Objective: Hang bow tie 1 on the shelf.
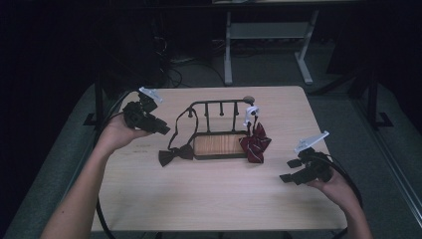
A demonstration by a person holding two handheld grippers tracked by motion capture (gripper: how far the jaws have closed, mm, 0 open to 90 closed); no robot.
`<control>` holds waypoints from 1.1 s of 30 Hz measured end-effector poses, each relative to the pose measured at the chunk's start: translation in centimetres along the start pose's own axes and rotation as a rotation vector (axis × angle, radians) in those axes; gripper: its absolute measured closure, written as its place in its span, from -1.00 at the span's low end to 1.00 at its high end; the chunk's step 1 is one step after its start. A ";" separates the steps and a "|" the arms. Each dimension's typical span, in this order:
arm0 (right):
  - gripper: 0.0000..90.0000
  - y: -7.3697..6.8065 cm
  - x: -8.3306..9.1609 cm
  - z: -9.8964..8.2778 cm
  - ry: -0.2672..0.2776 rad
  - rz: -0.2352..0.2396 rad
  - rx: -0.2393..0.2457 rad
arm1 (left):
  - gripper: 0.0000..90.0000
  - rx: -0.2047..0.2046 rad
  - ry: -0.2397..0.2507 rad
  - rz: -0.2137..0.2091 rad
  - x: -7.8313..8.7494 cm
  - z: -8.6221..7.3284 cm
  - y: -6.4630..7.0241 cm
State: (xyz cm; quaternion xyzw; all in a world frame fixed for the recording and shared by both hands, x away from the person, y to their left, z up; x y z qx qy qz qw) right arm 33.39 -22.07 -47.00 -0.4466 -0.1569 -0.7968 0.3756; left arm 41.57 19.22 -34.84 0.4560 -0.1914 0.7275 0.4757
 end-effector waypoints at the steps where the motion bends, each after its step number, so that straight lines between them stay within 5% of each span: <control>1: -0.30 0.0 0.0 0.0 0.001 -0.001 0.001 | 0.52 -0.002 -0.001 0.001 0.0 -0.1 0.1; 33: -0.30 0.3 0.1 -0.2 -0.001 -0.008 -0.004 | 0.19 -0.022 -0.007 -0.012 -1.8 -4.3 1.9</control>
Point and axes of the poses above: each handheld gripper's, and its own axes: x roughly backward along the jaws, z roughly out of its top, y roughly to its right, the point moved 7 cm from there along -x, roughly forward along the jaws, and after that the axes turned 7 degrees about -z, right-handed, at the moved point
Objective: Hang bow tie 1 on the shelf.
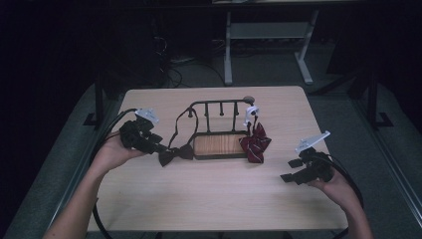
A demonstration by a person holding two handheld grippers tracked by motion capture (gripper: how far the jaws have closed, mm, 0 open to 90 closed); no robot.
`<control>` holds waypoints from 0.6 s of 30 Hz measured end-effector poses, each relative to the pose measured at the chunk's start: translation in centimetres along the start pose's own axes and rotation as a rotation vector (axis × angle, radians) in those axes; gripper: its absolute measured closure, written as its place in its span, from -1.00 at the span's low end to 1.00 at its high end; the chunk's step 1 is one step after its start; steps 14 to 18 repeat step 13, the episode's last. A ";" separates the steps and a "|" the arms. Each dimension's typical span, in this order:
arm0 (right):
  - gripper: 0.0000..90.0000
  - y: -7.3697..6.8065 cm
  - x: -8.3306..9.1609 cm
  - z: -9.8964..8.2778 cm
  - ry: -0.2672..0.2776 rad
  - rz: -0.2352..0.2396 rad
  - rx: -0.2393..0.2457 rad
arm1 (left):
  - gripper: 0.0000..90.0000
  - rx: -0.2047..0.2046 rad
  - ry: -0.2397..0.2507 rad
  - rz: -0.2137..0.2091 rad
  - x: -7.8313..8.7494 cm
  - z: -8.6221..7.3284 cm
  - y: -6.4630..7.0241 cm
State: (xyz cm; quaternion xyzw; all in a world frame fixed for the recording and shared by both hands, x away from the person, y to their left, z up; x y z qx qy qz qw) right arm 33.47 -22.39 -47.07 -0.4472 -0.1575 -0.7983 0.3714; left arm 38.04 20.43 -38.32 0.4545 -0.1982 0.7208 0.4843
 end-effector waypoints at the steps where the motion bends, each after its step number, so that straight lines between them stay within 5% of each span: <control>1: -0.30 0.0 0.0 0.0 0.000 0.000 0.001 | 0.18 0.001 0.001 -0.001 -0.1 -0.1 0.1; 18: -0.31 0.0 -0.2 0.0 -0.004 0.001 -0.002 | 0.05 -0.005 -0.007 -0.004 -1.6 -2.0 0.8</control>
Point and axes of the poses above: each handheld gripper's, and its own axes: x roughly backward along the jaws, z roughly out of its top, y roughly to its right, the point moved 7 cm from there along -x, roughly forward along the jaws, and after that the axes turned 7 degrees about -z, right-handed, at the moved point
